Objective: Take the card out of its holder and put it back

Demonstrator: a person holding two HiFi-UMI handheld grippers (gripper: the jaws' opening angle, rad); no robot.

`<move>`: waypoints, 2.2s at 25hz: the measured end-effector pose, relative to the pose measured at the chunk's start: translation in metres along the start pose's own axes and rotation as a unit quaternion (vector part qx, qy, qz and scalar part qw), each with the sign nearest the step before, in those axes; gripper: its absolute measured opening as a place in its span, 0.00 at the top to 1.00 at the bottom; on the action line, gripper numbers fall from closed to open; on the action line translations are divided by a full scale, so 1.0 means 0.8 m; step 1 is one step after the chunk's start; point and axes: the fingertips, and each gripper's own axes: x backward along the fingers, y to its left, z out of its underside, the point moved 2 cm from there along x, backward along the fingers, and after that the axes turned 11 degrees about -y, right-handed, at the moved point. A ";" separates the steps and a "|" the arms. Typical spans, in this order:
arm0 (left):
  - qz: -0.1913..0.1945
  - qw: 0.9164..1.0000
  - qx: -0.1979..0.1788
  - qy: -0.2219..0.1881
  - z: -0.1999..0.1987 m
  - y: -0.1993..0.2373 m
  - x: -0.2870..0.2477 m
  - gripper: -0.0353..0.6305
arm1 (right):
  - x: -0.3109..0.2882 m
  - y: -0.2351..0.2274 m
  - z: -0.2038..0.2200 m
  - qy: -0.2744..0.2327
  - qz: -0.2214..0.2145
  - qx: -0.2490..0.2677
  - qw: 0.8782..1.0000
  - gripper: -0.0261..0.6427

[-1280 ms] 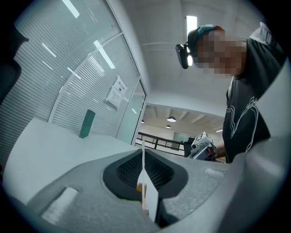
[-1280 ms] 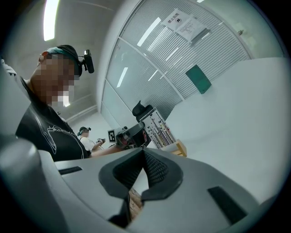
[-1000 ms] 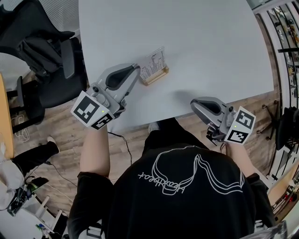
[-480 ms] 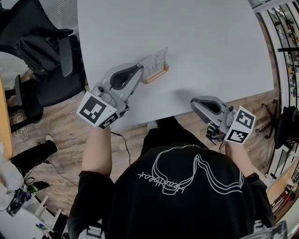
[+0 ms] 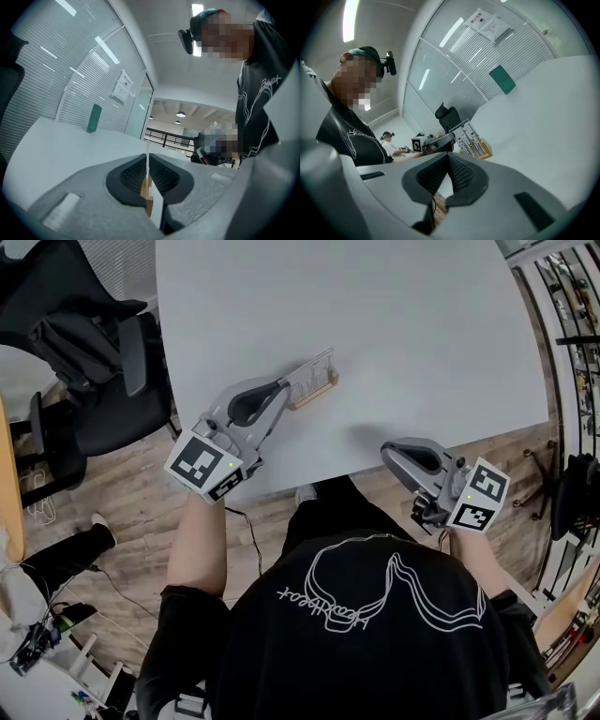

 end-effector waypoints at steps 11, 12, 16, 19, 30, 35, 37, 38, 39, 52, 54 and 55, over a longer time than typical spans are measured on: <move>-0.025 0.998 0.051 -0.008 0.004 -0.004 0.004 0.78 | 0.015 0.020 0.006 -0.025 -0.004 0.010 1.000 0.95; -0.033 0.998 0.058 -0.011 0.003 -0.004 0.007 0.76 | 0.017 0.024 0.004 -0.030 -0.003 0.017 0.999 0.95; -0.079 0.993 0.083 -0.023 -0.006 -0.008 0.033 0.68 | 0.028 0.044 -0.006 -0.045 -0.001 0.057 0.997 0.95; -0.127 0.987 0.098 -0.010 -0.012 -0.023 0.061 0.68 | 0.040 0.063 -0.015 -0.057 -0.003 0.086 0.995 0.95; -0.112 0.987 0.115 -0.024 -0.095 -0.244 0.105 0.77 | 0.077 0.184 -0.039 -0.078 -0.091 0.135 0.983 0.95; -0.103 0.990 0.094 -0.030 -0.113 -0.353 0.109 0.90 | 0.124 0.240 -0.015 -0.068 -0.131 0.140 0.979 0.95; -0.101 0.991 0.080 -0.030 -0.116 -0.393 0.110 0.91 | 0.147 0.261 -0.009 -0.070 -0.141 0.143 0.977 0.95; -0.100 0.992 0.069 -0.029 -0.116 -0.414 0.109 0.92 | 0.160 0.270 -0.007 -0.072 -0.145 0.145 0.976 0.95; -0.099 0.993 0.056 -0.026 -0.115 -0.434 0.108 0.92 | 0.173 0.279 -0.004 -0.075 -0.148 0.146 0.975 0.95; -0.094 0.995 0.002 -0.037 -0.111 -0.596 0.096 0.93 | 0.306 0.349 0.011 -0.106 -0.186 0.152 0.965 0.95; -0.096 0.995 -0.003 -0.040 -0.111 -0.608 0.097 0.93 | 0.318 0.354 0.014 -0.105 -0.186 0.164 0.963 0.95; -0.096 0.995 -0.005 -0.041 -0.112 -0.612 0.097 0.93 | 0.322 0.356 0.015 -0.105 -0.186 0.167 0.962 0.95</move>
